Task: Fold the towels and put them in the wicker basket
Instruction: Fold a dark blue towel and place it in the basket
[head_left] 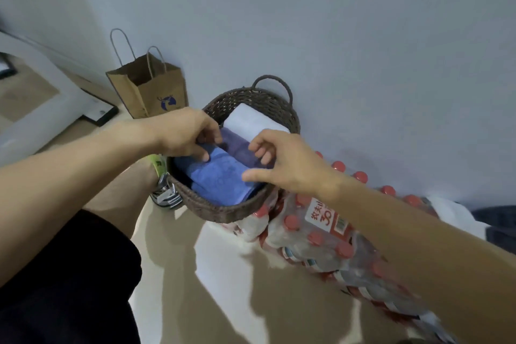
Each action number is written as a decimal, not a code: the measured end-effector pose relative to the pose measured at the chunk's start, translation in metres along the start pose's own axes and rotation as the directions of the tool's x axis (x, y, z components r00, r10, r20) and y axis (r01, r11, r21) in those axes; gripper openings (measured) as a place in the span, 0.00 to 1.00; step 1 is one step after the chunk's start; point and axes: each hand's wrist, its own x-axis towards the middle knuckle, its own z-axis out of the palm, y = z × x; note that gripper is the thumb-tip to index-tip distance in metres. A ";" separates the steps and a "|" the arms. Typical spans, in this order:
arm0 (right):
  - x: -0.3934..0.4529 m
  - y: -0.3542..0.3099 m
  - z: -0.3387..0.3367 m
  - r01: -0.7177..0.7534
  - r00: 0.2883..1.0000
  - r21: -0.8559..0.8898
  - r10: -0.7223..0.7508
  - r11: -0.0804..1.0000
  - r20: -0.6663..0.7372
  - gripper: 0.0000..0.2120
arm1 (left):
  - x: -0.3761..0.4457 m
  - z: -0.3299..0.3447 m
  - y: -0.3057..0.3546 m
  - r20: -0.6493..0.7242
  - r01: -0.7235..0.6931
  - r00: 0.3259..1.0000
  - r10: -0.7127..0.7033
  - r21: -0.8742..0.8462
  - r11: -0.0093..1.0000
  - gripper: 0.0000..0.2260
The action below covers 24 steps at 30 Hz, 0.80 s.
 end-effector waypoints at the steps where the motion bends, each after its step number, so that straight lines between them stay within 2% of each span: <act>1: -0.015 0.007 -0.014 -0.013 0.998 0.051 0.016 0.999 -0.061 0.18 | 0.002 -0.004 0.012 -0.026 -0.021 0.999 0.021 0.016 1.000 0.15; 2: -0.032 0.016 -0.028 -0.037 0.995 0.082 0.045 0.996 -0.094 0.14 | 0.005 -0.007 0.027 -0.045 -0.049 0.998 0.050 0.033 0.998 0.12; 4: -0.073 0.040 -0.061 -0.125 0.989 0.088 0.132 0.988 -0.071 0.11 | 0.012 -0.004 0.069 -0.034 -0.115 0.992 0.118 0.064 0.991 0.08; 8: -0.167 0.093 -0.125 -0.330 0.942 -0.119 0.335 0.937 0.031 0.09 | 0.044 0.028 0.179 0.089 -0.320 0.946 0.311 0.111 0.941 0.07; 10: -0.215 0.122 -0.152 -0.409 0.912 -0.221 0.408 0.886 -0.052 0.05 | 0.066 0.051 0.240 0.127 -0.404 0.910 0.394 0.063 0.913 0.07; 12: -0.258 0.155 -0.177 -0.464 0.885 -0.343 0.409 0.817 -0.224 0.04 | 0.091 0.077 0.300 0.144 -0.446 0.885 0.443 -0.012 0.895 0.08; 14: -0.297 0.189 -0.197 -0.558 0.821 -0.397 0.417 0.729 -0.390 0.01 | 0.114 0.107 0.355 0.133 -0.470 0.869 0.476 -0.074 0.879 0.08; 17: -0.344 0.237 -0.211 -0.726 0.671 -0.302 0.541 0.618 -0.507 0.14 | 0.138 0.156 0.423 0.105 -0.453 0.870 0.482 -0.216 0.865 0.13; 19: -0.366 0.260 -0.207 -0.768 0.612 -0.211 0.594 0.605 -0.523 0.24 | 0.148 0.186 0.456 0.082 -0.446 0.868 0.490 -0.308 0.841 0.20; 22: -0.376 0.281 -0.196 -0.770 0.567 0.037 0.710 0.637 -0.418 0.36 | 0.166 0.216 0.488 0.058 -0.383 0.891 0.450 -0.434 0.815 0.30; 24: -0.375 0.293 -0.189 -0.792 0.554 0.083 0.770 0.604 -0.316 0.40 | 0.176 0.226 0.500 0.092 -0.329 0.895 0.436 -0.524 0.786 0.36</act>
